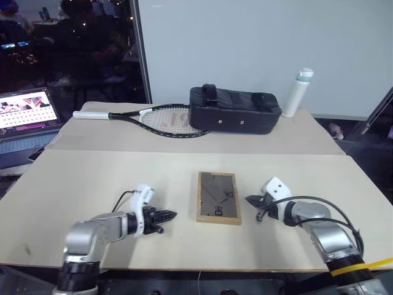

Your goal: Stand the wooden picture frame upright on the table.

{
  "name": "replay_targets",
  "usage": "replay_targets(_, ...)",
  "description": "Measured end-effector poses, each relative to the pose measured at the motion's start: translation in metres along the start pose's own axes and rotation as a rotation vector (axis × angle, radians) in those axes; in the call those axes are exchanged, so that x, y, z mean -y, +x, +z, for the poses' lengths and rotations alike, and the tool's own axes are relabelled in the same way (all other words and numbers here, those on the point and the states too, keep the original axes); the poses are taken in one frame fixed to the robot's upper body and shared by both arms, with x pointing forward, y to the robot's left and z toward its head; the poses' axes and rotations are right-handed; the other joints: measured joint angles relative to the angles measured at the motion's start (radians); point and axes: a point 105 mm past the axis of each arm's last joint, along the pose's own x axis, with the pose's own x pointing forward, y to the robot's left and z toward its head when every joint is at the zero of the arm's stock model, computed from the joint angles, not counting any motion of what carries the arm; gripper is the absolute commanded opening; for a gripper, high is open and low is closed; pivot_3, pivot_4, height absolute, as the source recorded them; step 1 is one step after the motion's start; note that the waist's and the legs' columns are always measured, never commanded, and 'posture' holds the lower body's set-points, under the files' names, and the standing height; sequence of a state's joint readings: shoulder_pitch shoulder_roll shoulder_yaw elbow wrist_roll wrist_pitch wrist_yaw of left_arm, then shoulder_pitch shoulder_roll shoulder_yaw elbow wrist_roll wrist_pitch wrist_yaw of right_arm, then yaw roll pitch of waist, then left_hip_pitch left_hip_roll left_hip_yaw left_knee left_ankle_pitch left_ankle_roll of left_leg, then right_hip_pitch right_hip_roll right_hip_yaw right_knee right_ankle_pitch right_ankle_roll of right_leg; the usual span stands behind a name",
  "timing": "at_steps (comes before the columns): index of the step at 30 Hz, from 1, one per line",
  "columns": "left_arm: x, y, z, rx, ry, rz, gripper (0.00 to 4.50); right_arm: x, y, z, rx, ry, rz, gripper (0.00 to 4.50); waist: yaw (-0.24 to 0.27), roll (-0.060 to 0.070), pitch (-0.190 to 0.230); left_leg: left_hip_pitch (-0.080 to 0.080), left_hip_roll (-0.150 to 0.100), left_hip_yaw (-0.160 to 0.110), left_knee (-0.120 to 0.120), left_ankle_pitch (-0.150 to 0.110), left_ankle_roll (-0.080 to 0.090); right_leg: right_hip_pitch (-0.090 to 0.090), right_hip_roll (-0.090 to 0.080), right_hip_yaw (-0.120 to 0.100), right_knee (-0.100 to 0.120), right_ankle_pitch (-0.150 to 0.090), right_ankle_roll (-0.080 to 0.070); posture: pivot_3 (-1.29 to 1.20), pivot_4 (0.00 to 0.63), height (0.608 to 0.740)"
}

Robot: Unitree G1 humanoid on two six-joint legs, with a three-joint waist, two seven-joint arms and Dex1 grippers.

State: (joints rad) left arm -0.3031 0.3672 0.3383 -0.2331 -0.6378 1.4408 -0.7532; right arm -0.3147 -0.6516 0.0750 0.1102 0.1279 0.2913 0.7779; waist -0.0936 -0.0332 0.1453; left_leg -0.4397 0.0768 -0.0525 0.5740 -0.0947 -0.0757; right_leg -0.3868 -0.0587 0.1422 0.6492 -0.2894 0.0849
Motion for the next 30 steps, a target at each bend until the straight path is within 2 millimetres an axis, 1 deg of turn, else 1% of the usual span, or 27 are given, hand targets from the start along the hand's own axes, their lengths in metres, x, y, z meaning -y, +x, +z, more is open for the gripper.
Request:
replay_targets(1,0.005,-0.003,0.005,0.006,-0.026,-0.024,0.56,0.000,0.000,0.002,0.004,-0.015,0.018,0.00,0.003,-0.001,0.001,-0.001,0.000,0.000,0.001,0.000,0.000,0.000,0.000,0.000,0.000,0.001,0.002,0.00,0.150,0.726)
replay_targets(2,0.010,-0.006,0.011,0.001,-0.043,-0.040,0.70,-0.004,0.001,0.009,0.026,-0.049,0.053,0.00,0.003,-0.001,0.001,-0.001,0.000,-0.001,0.001,0.000,0.000,0.000,0.000,0.000,0.000,0.002,0.003,0.00,0.150,0.726)
replay_targets(3,0.013,-0.007,0.014,-0.001,-0.059,-0.064,1.19,-0.006,0.002,0.012,0.036,-0.074,0.076,0.00,0.003,-0.001,0.001,-0.001,0.000,-0.001,0.001,0.000,0.000,0.000,0.000,0.000,-0.001,0.002,0.003,0.00,0.150,0.726)
replay_targets(5,0.019,-0.007,0.027,0.025,-0.117,-0.140,1.85,-0.014,0.001,0.016,0.049,-0.124,0.137,0.00,0.008,-0.001,0.001,-0.001,0.000,-0.001,0.000,0.000,0.000,0.000,0.000,0.000,-0.001,0.001,0.004,0.00,0.150,0.726)
replay_targets(7,0.020,-0.002,0.031,0.024,-0.166,-0.170,2.41,-0.019,0.000,0.019,0.058,-0.160,0.175,0.00,0.015,-0.001,0.002,-0.002,0.000,0.000,0.000,0.000,0.000,0.000,0.000,0.000,-0.001,0.001,0.004,0.00,0.150,0.726)
replay_targets(9,0.020,0.007,0.026,-0.027,-0.183,-0.145,3.23,-0.021,-0.001,0.020,0.053,-0.198,0.197,0.00,0.022,-0.001,0.002,-0.002,0.000,0.000,0.000,0.000,0.000,0.000,0.000,0.000,-0.001,0.001,0.004,0.00,0.150,0.726)
replay_targets(10,0.018,0.014,0.021,-0.064,-0.179,-0.108,3.49,-0.022,-0.002,0.020,0.051,-0.207,0.202,0.00,0.024,-0.001,0.002,-0.002,0.000,0.000,0.000,0.000,0.000,0.000,0.000,0.000,-0.001,0.001,0.004,0.00,0.150,0.726)
replay_targets(11,0.017,0.024,0.012,-0.122,-0.166,-0.060,3.91,-0.022,-0.002,0.019,0.048,-0.209,0.209,0.00,0.027,-0.002,0.002,-0.002,0.000,0.000,0.000,0.000,-0.001,0.000,0.000,0.000,-0.001,0.001,0.004,0.00,0.150,0.726)
replay_targets(12,0.017,0.030,0.008,-0.148,-0.159,-0.036,4.29,-0.022,-0.003,0.019,0.046,-0.209,0.212,0.00,0.028,-0.002,0.002,-0.002,-0.001,0.000,0.000,0.000,-0.001,0.000,0.000,0.000,-0.002,0.001,0.004,0.00,0.150,0.726)
replay_targets(13,0.023,0.043,0.001,-0.182,-0.154,-0.039,4.40,-0.023,-0.003,0.018,0.045,-0.208,0.215,0.00,0.031,-0.002,0.002,-0.002,-0.001,0.000,0.000,0.000,-0.001,0.000,-0.001,0.000,-0.002,0.001,0.004,0.00,0.150,0.726)
replay_targets(14,0.030,0.053,0.000,-0.201,-0.136,-0.049,4.40,-0.025,-0.002,0.018,0.046,-0.206,0.220,0.00,0.037,-0.002,0.002,-0.002,-0.001,-0.001,0.001,0.000,-0.001,0.000,-0.001,0.000,-0.002,0.002,0.004,0.00,0.150,0.726)
replay_targets(16,0.036,0.064,-0.002,-0.219,-0.126,-0.043,4.40,-0.027,-0.001,0.018,0.051,-0.205,0.226,0.00,0.044,-0.002,0.002,-0.002,-0.001,0.000,0.001,0.000,-0.001,0.000,-0.001,0.000,-0.002,0.002,0.004,0.00,0.150,0.726)
replay_targets(18,0.039,0.073,-0.003,-0.216,-0.151,-0.045,4.40,-0.028,-0.001,0.016,0.046,-0.200,0.223,0.00,0.048,-0.002,0.002,-0.002,-0.001,-0.001,0.001,0.000,-0.001,0.000,-0.001,0.000,-0.002,0.002,0.004,0.00,0.150,0.726)
replay_targets(20,0.047,0.085,-0.003,-0.222,-0.183,-0.068,4.40,-0.030,-0.002,0.012,0.044,-0.192,0.210,0.00,0.053,-0.002,0.002,-0.002,-0.002,-0.001,0.001,0.000,-0.001,0.000,-0.001,0.000,-0.002,0.002,0.004,0.00,0.150,0.726)
replay_targets(24,0.054,0.097,-0.003,-0.241,-0.201,-0.079,4.40,-0.037,-0.002,0.015,0.063,-0.200,0.211,0.00,0.059,-0.002,0.002,-0.003,-0.002,-0.001,0.001,0.000,-0.001,0.001,-0.002,0.000,-0.003,0.002,0.005,0.00,0.150,0.726)
replay_targets(27,0.060,0.105,-0.007,-0.263,-0.232,-0.110,4.40,-0.040,-0.003,0.014,0.061,-0.196,0.209,0.00,0.059,-0.002,0.002,-0.004,-0.002,-0.001,0.001,0.000,-0.001,0.000,-0.002,0.000,-0.004,0.002,0.005,0.00,0.150,0.726)
replay_targets(29,0.061,0.107,-0.008,-0.267,-0.237,-0.113,3.88,-0.041,-0.003,0.014,0.059,-0.194,0.206,0.00,0.057,-0.002,0.002,-0.004,-0.002,-0.001,0.000,0.000,-0.001,-0.001,-0.001,0.000,-0.003,0.002,0.005,0.00,0.150,0.726)
replay_targets(30,0.060,0.106,-0.008,-0.266,-0.239,-0.107,3.75,-0.041,-0.003,0.014,0.058,-0.192,0.203,0.00,0.054,-0.002,0.002,-0.004,-0.002,-0.001,0.000,0.000,-0.001,-0.001,-0.001,0.000,-0.003,0.002,0.005,0.00,0.150,0.726)
